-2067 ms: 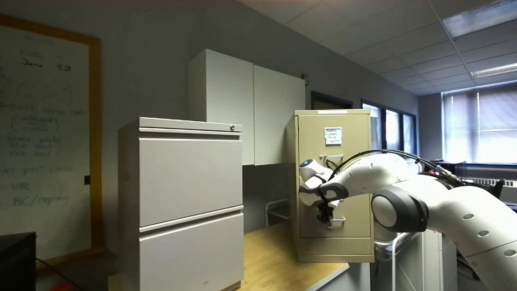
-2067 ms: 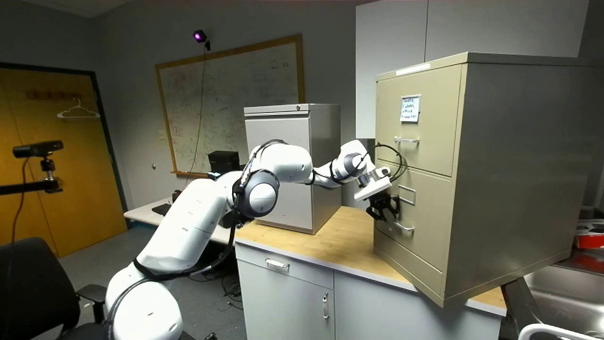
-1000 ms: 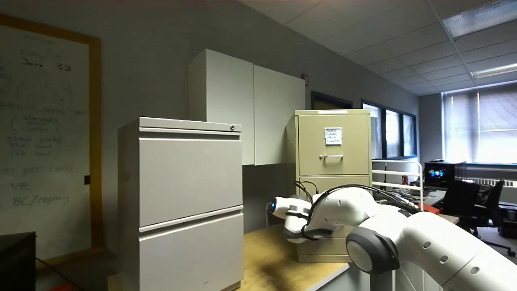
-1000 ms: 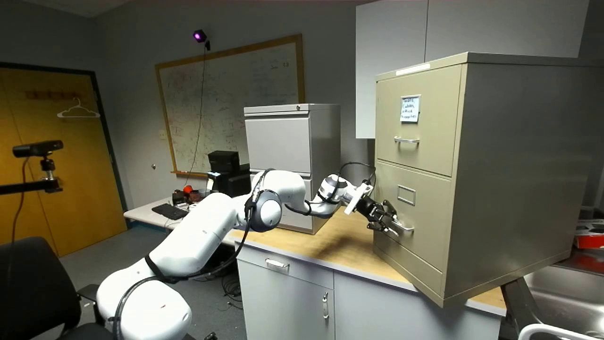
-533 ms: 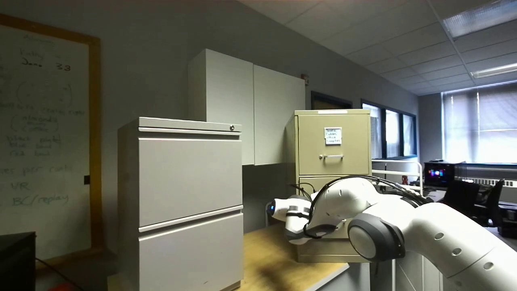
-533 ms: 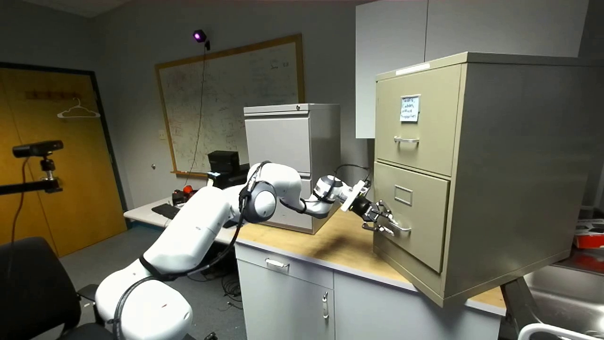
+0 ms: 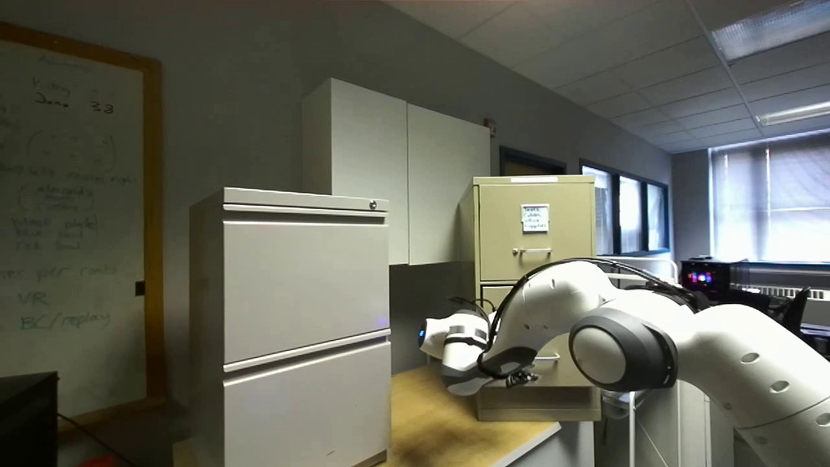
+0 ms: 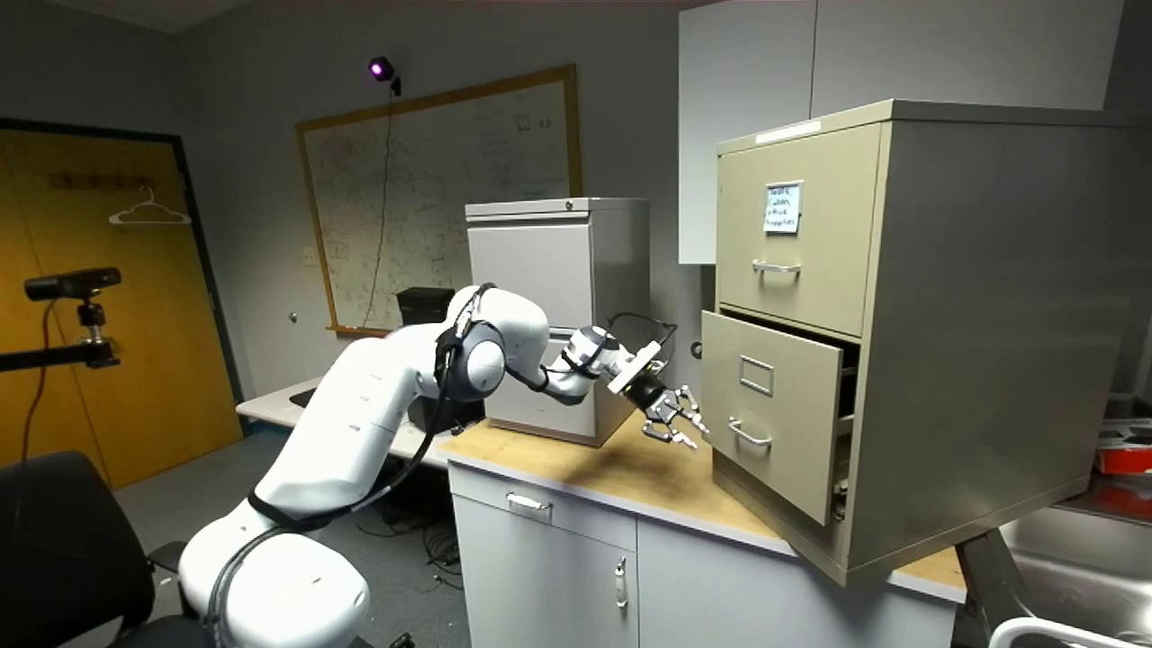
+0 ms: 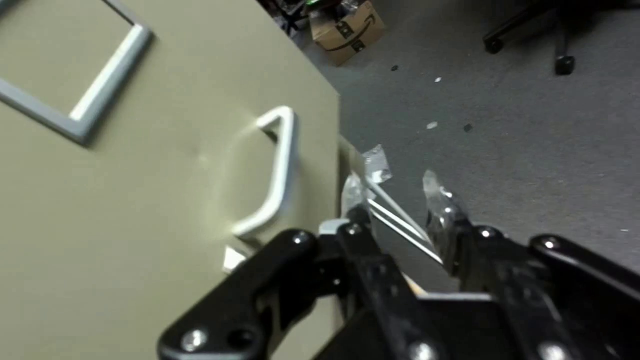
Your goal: Open the bottom drawer of the right cabinet
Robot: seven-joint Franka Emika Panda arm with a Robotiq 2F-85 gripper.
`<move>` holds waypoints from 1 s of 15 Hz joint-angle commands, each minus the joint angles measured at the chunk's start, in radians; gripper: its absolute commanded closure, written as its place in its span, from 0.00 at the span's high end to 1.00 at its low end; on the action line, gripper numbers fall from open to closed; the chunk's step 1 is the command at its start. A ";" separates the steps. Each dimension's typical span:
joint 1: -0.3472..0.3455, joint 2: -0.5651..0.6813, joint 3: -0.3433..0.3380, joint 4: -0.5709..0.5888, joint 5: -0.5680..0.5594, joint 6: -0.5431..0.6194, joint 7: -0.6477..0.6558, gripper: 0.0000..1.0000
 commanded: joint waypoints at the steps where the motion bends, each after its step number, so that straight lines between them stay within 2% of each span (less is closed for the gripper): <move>1: 0.009 -0.058 0.117 -0.141 0.132 -0.073 -0.007 0.12; 5: -0.026 -0.036 0.161 -0.130 0.301 -0.126 -0.072 0.12; 6: -0.037 -0.044 0.158 -0.130 0.345 -0.148 -0.078 0.62; 7: -0.047 -0.048 0.153 -0.126 0.388 -0.171 -0.073 0.62; 9: -0.069 -0.074 0.135 -0.136 0.452 -0.191 -0.027 0.75; 12: -0.101 -0.116 0.104 -0.152 0.481 -0.169 0.014 0.98; 15: -0.110 -0.157 0.067 -0.155 0.421 -0.117 0.063 1.00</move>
